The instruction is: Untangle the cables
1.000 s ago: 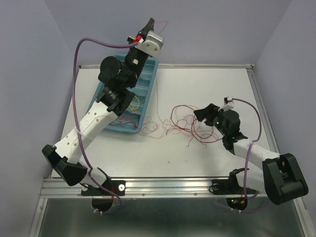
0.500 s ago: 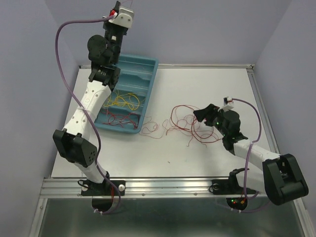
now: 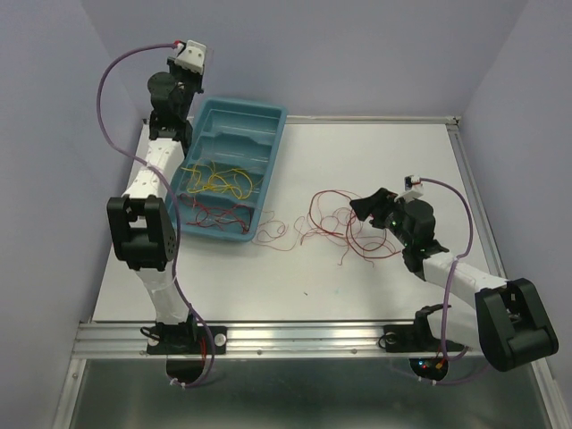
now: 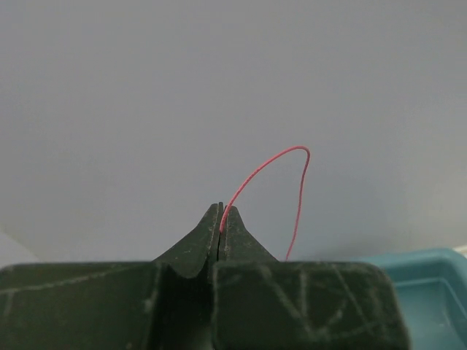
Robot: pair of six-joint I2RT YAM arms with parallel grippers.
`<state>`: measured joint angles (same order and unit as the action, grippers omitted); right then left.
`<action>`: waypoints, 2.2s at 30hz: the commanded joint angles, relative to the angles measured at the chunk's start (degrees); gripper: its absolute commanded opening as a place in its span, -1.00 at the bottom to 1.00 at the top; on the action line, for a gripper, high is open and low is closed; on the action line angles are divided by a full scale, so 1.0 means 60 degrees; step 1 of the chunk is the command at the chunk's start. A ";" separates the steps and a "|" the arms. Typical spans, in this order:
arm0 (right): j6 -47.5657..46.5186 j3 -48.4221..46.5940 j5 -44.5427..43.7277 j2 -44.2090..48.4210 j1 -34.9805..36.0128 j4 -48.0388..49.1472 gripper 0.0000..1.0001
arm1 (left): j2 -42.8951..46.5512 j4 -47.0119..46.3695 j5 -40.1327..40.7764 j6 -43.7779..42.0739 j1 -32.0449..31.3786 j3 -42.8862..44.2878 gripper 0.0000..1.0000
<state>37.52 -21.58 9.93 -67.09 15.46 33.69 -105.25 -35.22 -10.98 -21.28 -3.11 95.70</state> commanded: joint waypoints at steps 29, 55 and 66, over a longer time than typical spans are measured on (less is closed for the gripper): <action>0.0075 0.0096 0.0263 -0.0317 0.0045 0.0683 0.55 | -0.2843 0.9395 -0.2830 -0.6209 -0.0565 0.2797 -1.00; 0.0134 -0.0050 0.0454 -0.0815 0.0045 0.0757 0.56 | -0.1752 0.9461 -0.2490 -0.7045 -0.0990 0.1952 0.39; -0.0027 -0.1148 -0.0234 -0.1812 0.0060 -0.1118 0.41 | 0.2056 0.7761 -0.4380 -0.3415 -0.1986 -0.0611 0.47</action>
<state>38.33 -23.40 10.92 -77.08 15.46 30.11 -100.92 15.07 -30.02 -52.69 -10.39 94.85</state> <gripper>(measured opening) 0.742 0.732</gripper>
